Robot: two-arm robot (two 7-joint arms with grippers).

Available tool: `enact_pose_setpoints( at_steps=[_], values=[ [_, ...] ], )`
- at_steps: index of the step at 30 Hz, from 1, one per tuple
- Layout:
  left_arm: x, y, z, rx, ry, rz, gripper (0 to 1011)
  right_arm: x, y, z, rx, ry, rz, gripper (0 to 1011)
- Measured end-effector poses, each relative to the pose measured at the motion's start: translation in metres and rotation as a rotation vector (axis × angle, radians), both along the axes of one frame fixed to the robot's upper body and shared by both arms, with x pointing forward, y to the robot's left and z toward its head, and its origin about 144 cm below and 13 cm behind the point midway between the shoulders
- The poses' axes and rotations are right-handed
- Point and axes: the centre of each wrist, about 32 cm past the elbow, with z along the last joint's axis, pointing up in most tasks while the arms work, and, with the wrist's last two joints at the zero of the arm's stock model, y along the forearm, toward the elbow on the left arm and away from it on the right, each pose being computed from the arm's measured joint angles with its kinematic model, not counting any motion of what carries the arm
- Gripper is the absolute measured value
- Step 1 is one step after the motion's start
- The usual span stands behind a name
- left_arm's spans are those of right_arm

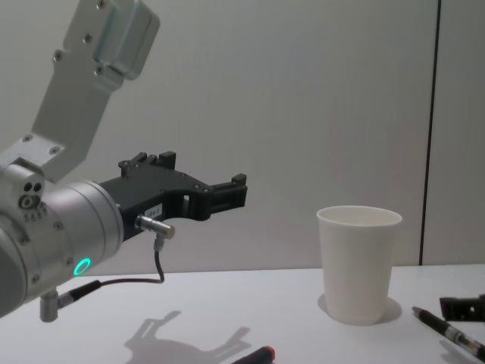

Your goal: Place the pen into the pen holder.

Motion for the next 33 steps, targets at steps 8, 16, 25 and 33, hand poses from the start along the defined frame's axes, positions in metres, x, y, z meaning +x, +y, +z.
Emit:
enact_pose_setpoints(
  at_steps=[8, 16, 25, 33],
  values=[
    [0.000, 0.000, 0.000, 0.000, 0.000, 0.000, 1001, 0.005, 0.005, -0.005, -0.013, 0.024, 0.004, 1001],
    [0.000, 0.000, 0.000, 0.000, 0.000, 0.000, 1001, 0.009, 0.010, -0.012, -0.018, 0.053, 0.024, 1001],
    [0.000, 0.000, 0.000, 0.000, 0.000, 0.000, 1001, 0.010, 0.014, -0.017, -0.016, 0.070, 0.037, 1001],
    [0.000, 0.000, 0.000, 0.000, 0.000, 0.000, 1001, 0.011, 0.015, -0.018, -0.015, 0.075, 0.041, 972]
  ],
)
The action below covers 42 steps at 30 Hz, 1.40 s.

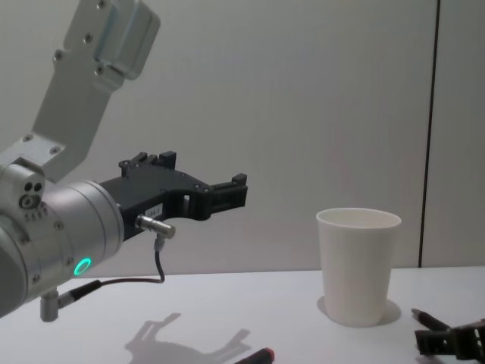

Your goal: Place the pen into the pen holder.

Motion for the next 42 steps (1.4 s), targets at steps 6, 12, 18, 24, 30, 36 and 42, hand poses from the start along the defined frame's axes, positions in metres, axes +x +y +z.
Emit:
enact_pose_setpoints(
  at_steps=[6, 12, 18, 24, 30, 36, 42],
  values=[
    [0.0000, 0.0000, 0.0000, 0.000, 0.000, 0.000, 1001, 0.0000, 0.0014, -0.0006, 0.002, 0.003, 0.006, 863],
    [0.0000, 0.0000, 0.0000, 0.000, 0.000, 0.000, 1001, 0.0001, 0.0020, -0.0011, 0.003, 0.004, 0.008, 703],
    [0.0000, 0.0000, 0.0000, 0.000, 0.000, 0.000, 1001, 0.0002, 0.0022, -0.0015, 0.002, 0.006, 0.008, 650],
    [0.0000, 0.0000, 0.0000, 0.000, 0.000, 0.000, 1001, 0.0004, 0.0022, -0.0016, 0.002, 0.006, 0.008, 613],
    [0.0000, 0.0000, 0.0000, 0.000, 0.000, 0.000, 1001, 0.0003, 0.0020, -0.0021, 0.003, 0.007, -0.006, 568],
    [0.0000, 0.0000, 0.0000, 0.000, 0.000, 0.000, 1001, 0.0003, 0.0013, -0.0026, 0.008, 0.008, -0.028, 533],
    [0.0000, 0.0000, 0.0000, 0.000, 0.000, 0.000, 1001, 0.0004, 0.0007, -0.0031, 0.010, 0.008, -0.045, 497]
  ],
)
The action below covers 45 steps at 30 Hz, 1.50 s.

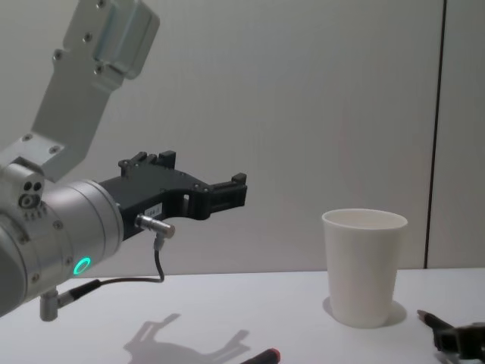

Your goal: Place the pen into the pen holder.

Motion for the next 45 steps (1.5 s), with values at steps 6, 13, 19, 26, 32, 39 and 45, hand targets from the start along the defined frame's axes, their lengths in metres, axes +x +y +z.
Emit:
enact_pose_setpoints(
  at_steps=[6, 13, 19, 26, 32, 39, 45],
  values=[
    [0.0000, 0.0000, 0.0000, 0.000, 0.000, 0.000, 1001, 0.0000, -0.0004, -0.0006, 0.001, 0.001, -0.010, 458],
    [0.0000, 0.0000, 0.0000, 0.000, 0.000, 0.000, 1001, 0.0000, -0.0010, -0.0009, 0.001, 0.002, -0.018, 410],
    [0.0000, 0.0000, 0.0000, 0.000, 0.000, 0.000, 1001, -0.0001, -0.0011, -0.0012, 0.001, 0.003, -0.022, 367],
    [0.0000, 0.0000, 0.0000, 0.000, 0.000, 0.000, 1001, -0.0001, -0.0014, -0.0014, 0.001, 0.003, -0.025, 327],
    [0.0000, 0.0000, 0.0000, 0.000, 0.000, 0.000, 1001, -0.0001, -0.0017, -0.0020, 0.001, 0.002, -0.024, 282],
    [0.0000, 0.0000, 0.0000, 0.000, 0.000, 0.000, 1001, -0.0002, -0.0021, -0.0032, 0.002, -0.009, -0.006, 236],
    [0.0000, 0.0000, 0.0000, 0.000, 0.000, 0.000, 1001, -0.0002, -0.0022, -0.0047, 0.003, -0.023, 0.011, 202]
  ],
)
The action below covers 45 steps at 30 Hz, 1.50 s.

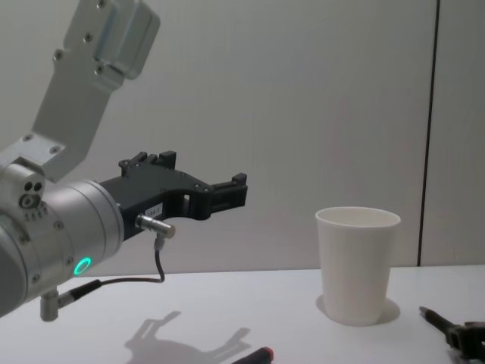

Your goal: Place the pen into the pen holder.

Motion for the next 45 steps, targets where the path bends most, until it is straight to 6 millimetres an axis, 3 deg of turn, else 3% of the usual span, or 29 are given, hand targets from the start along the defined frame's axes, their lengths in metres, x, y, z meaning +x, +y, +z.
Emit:
enact_pose_setpoints(
  at_steps=[9, 27, 45],
  values=[
    [0.0000, 0.0000, 0.0000, 0.000, 0.000, 0.000, 1001, -0.0004, 0.0003, -0.0048, 0.000, -0.032, 0.023, 130],
    [0.0000, 0.0000, 0.0000, 0.000, 0.000, 0.000, 1001, 0.0007, 0.0018, -0.0101, -0.019, -0.116, 0.023, 130],
    [0.0000, 0.0000, 0.0000, 0.000, 0.000, 0.000, 1001, 0.0042, -0.0036, -0.0071, -0.028, -0.344, 0.009, 130]
  ],
)
